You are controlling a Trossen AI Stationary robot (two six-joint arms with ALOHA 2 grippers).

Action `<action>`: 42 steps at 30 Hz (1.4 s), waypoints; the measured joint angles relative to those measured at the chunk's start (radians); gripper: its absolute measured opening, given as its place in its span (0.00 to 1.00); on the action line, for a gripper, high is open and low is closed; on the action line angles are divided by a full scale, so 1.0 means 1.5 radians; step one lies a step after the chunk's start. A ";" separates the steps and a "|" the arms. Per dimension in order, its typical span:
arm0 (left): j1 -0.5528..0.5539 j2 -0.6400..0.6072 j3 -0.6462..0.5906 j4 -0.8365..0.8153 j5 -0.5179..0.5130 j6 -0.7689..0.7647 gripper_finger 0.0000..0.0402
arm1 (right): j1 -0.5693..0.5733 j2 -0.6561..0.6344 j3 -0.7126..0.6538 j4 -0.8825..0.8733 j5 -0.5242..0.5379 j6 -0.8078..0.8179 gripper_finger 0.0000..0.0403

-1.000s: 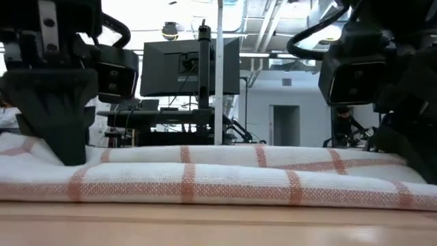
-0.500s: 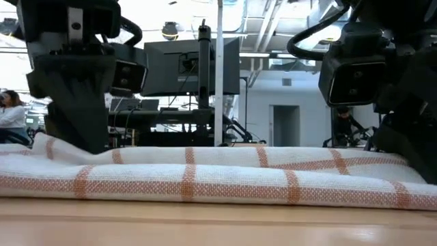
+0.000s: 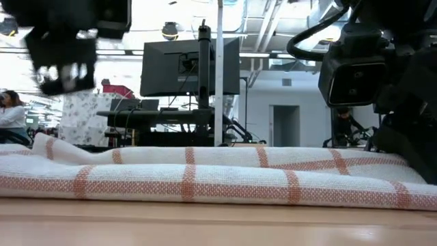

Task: Roll towel
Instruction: Roll the white towel

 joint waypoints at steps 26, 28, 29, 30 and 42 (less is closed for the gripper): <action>0.044 0.075 0.001 -0.026 -0.102 -0.066 0.30 | -0.001 -0.018 0.003 -0.014 0.010 0.010 0.27; 0.042 0.053 0.001 -0.008 -0.103 -0.050 0.30 | -0.001 -0.038 0.008 -0.021 0.014 0.012 0.27; 0.041 0.042 0.001 -0.005 -0.104 -0.040 0.30 | -0.001 -0.051 0.013 -0.016 0.015 0.009 0.27; 0.040 0.033 0.001 -0.007 -0.104 -0.028 0.30 | -0.001 -0.064 0.017 -0.009 0.018 0.005 0.27; 0.027 0.051 0.001 0.020 -0.077 0.013 0.30 | 0.008 -0.023 0.019 0.020 0.136 0.005 0.10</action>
